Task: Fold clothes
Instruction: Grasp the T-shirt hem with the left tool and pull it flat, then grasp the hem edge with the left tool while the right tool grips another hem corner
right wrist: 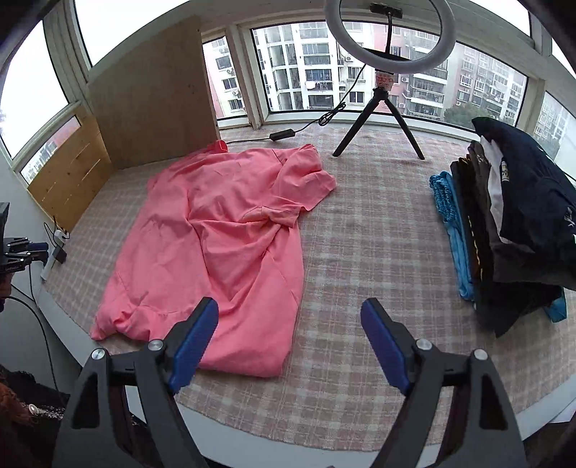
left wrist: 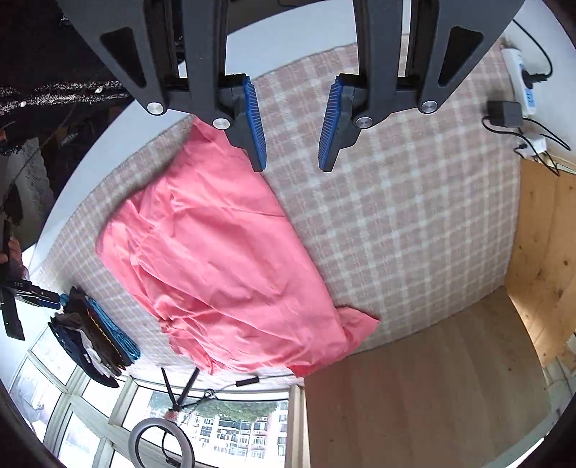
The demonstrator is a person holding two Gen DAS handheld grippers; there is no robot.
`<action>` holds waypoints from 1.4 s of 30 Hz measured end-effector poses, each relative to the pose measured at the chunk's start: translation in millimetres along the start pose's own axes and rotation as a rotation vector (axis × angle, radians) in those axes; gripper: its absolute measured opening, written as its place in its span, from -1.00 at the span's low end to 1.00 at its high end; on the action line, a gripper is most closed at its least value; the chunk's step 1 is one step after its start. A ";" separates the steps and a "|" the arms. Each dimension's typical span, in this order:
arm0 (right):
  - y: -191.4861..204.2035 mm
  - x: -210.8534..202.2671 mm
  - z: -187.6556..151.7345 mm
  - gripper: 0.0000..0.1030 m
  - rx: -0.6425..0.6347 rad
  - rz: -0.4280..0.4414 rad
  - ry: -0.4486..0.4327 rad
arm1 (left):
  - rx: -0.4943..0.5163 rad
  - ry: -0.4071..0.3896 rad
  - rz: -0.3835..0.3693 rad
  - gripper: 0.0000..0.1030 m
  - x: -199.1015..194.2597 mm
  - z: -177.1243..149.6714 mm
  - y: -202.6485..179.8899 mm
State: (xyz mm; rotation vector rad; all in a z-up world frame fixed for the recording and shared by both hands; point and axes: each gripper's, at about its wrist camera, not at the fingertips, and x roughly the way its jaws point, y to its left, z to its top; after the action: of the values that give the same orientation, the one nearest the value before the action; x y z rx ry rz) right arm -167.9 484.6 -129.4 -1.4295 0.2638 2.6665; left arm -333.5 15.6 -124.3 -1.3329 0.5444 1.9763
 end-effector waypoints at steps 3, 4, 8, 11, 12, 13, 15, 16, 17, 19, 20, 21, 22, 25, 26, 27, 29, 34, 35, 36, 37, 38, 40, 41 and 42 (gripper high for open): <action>17.5 41.9 -38.7 0.57 -0.051 -0.010 0.104 | 0.052 0.077 -0.092 -0.46 41.1 -26.7 -47.7; 22.4 51.8 -46.6 0.57 -0.085 -0.023 0.115 | 0.069 0.103 -0.123 -0.46 54.7 -35.6 -63.5; 35.8 80.9 -62.6 0.57 -0.179 -0.049 0.151 | 0.143 0.150 -0.145 -0.43 88.7 -51.5 -102.2; 41.1 90.5 -62.7 0.57 -0.204 -0.040 0.134 | 0.144 0.166 -0.143 -0.49 100.4 -46.8 -110.3; 42.7 94.5 -62.4 0.57 -0.211 -0.037 0.132 | 0.132 0.167 -0.144 -0.60 102.6 -44.7 -109.9; 44.4 100.2 -62.6 0.56 -0.217 -0.025 0.149 | 0.119 0.169 -0.151 -0.92 104.1 -42.8 -108.8; 45.1 112.2 -64.0 0.21 -0.205 0.024 0.200 | 0.093 0.170 -0.156 -0.99 102.7 -40.0 -104.0; 44.9 118.2 -64.5 -0.47 -0.192 0.047 0.239 | 0.092 0.163 -0.159 -0.99 99.2 -39.3 -101.7; 44.4 121.7 -64.5 -0.91 -0.182 0.048 0.268 | 0.091 0.151 -0.154 -1.00 93.1 -38.4 -98.7; 43.0 116.9 -61.2 -0.92 -0.175 0.048 0.264 | 0.075 0.121 -0.137 -1.00 77.1 -33.9 -87.6; 41.6 108.7 -57.5 -0.93 -0.156 0.070 0.245 | 0.056 0.103 -0.125 -1.00 67.0 -30.0 -78.6; 39.8 97.7 -52.4 -0.93 -0.132 0.092 0.218 | 0.037 0.084 -0.113 -1.00 56.8 -26.0 -69.6; 38.0 85.1 -45.7 -0.93 -0.112 0.103 0.185 | 0.017 0.065 -0.101 -1.00 46.7 -22.0 -60.7; 28.9 49.6 -12.8 -0.93 -0.068 0.138 0.084 | 0.018 0.006 -0.036 -1.00 22.4 8.9 -29.5; 25.8 44.3 2.9 -0.94 -0.053 0.158 0.061 | 0.029 -0.013 -0.011 -1.00 19.6 24.5 -18.8; 22.7 43.3 20.3 -0.94 -0.037 0.165 0.039 | 0.031 -0.027 0.000 -0.99 20.8 41.1 -6.0; 14.1 54.6 59.1 -0.93 0.010 0.141 0.001 | 0.009 -0.035 0.015 -0.90 39.0 76.4 24.0; -12.0 129.9 118.3 -0.70 0.067 -0.007 0.108 | -0.056 0.016 0.117 -0.83 82.4 114.0 71.1; -17.4 134.1 115.0 -0.70 0.085 0.027 0.131 | -0.070 0.011 0.077 -0.77 78.3 108.8 74.8; -21.4 137.1 110.9 -0.69 0.097 0.059 0.150 | -0.060 0.002 0.045 -0.70 74.1 100.5 72.4; -20.3 136.1 103.5 -0.56 0.084 0.078 0.151 | -0.039 -0.003 0.040 -0.56 70.6 91.1 64.8; -18.3 135.3 94.9 -0.35 0.063 0.076 0.152 | -0.017 0.002 0.041 -0.51 72.1 83.6 59.6; -14.9 135.4 79.6 -0.13 0.021 0.069 0.159 | 0.000 0.023 0.037 -0.50 80.8 74.8 54.9; -14.9 137.4 74.4 -0.13 0.008 0.065 0.168 | -0.009 0.037 0.030 -0.50 87.8 74.1 55.6; -14.8 139.4 69.9 -0.13 -0.004 0.064 0.177 | -0.019 0.051 0.023 -0.50 94.7 73.5 56.3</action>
State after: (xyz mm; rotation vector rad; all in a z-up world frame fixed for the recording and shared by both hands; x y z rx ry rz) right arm -299.4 514.6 -209.2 -1.6891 0.3245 2.5919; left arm -444.4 55.2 -184.9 -1.3977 0.5681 1.9750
